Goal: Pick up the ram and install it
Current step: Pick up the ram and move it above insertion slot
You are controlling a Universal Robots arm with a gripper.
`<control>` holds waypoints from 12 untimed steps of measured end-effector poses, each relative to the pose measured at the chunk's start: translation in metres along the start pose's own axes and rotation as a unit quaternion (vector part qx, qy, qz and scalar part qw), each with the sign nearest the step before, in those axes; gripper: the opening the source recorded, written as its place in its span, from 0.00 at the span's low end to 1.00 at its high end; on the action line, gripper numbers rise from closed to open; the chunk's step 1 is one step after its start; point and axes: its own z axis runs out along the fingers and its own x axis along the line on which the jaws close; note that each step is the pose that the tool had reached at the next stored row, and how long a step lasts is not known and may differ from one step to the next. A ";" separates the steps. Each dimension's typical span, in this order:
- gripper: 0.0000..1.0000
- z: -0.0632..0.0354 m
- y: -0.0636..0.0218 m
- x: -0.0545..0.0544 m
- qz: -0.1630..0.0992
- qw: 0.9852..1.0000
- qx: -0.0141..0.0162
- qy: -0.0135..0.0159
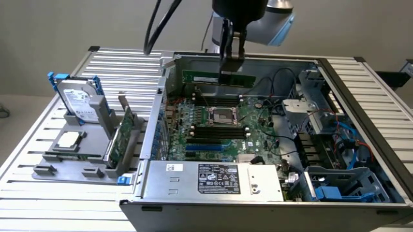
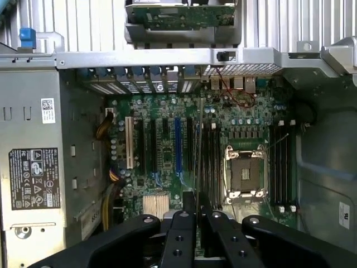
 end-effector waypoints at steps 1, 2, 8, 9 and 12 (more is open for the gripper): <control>0.14 0.0018 -0.0011 -0.002 0.000 1.000 0.000 0.000; 0.14 0.0037 -0.0022 -0.004 -0.001 1.000 0.000 0.000; 0.14 0.0147 -0.0053 -0.014 -0.006 1.000 0.000 0.000; 0.14 0.0166 -0.0057 -0.015 -0.008 1.000 0.000 0.000; 0.14 0.0221 -0.0068 -0.018 -0.014 1.000 0.000 0.001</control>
